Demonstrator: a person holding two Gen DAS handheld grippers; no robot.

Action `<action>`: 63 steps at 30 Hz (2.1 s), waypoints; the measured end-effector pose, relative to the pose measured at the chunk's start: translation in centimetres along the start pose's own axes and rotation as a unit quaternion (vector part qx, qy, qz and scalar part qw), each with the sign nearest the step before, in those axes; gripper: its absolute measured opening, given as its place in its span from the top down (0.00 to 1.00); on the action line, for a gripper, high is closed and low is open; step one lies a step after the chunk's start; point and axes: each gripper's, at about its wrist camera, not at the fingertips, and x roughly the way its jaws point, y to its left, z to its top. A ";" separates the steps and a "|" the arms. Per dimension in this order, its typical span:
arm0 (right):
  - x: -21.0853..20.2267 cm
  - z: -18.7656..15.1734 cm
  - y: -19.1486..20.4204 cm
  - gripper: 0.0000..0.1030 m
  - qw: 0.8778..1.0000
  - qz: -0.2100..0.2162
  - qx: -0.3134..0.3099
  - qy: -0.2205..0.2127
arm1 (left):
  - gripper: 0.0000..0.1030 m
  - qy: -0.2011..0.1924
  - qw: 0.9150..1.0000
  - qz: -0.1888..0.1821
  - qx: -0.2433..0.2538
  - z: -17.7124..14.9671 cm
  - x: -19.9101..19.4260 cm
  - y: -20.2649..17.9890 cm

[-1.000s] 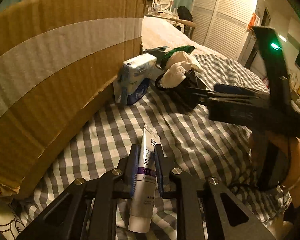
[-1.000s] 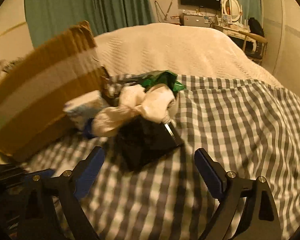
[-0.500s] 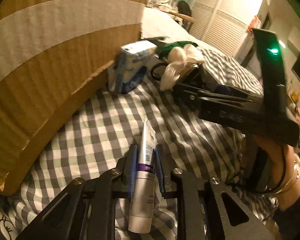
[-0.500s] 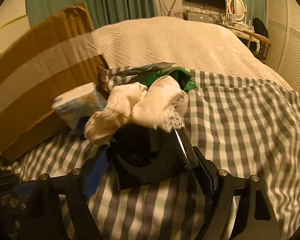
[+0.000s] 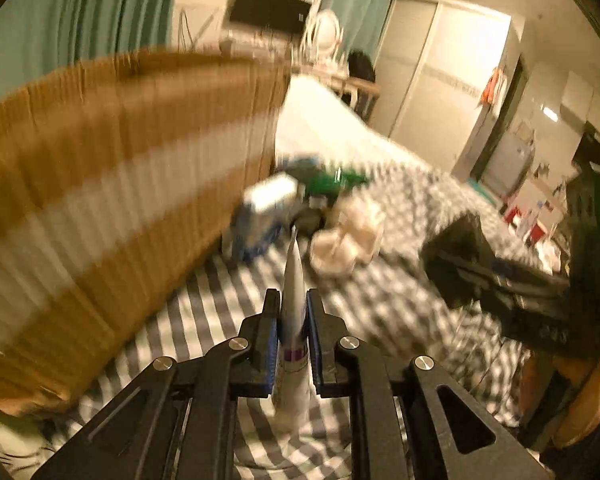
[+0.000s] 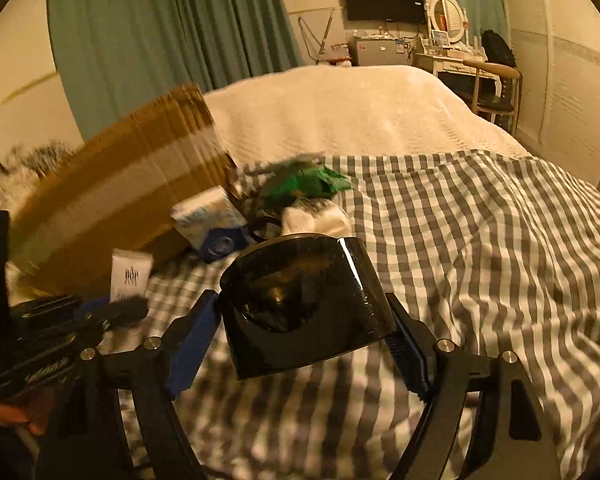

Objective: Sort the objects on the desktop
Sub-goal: 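Grasp the black pouch with the right tool while the left holds the tube, then carry the tube and black pouch into the cardboard box and release both, then grasp the white lace cloth with the right tool while the left grasps the tissue pack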

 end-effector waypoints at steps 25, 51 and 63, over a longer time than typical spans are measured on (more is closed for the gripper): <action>3.1 14.3 14.3 0.15 0.987 0.159 -0.018 -0.006 | 0.73 -0.186 0.972 0.056 -0.134 6.9 -10.1 11.1; -0.1 1.5 -4.8 0.18 0.997 0.037 0.068 -0.021 | 0.07 -0.101 0.988 0.110 -0.037 0.4 -0.3 -2.8; 10.6 2.2 -4.7 0.66 0.994 0.063 0.071 0.054 | 0.07 -0.029 0.988 0.132 -0.075 -1.3 4.6 -0.8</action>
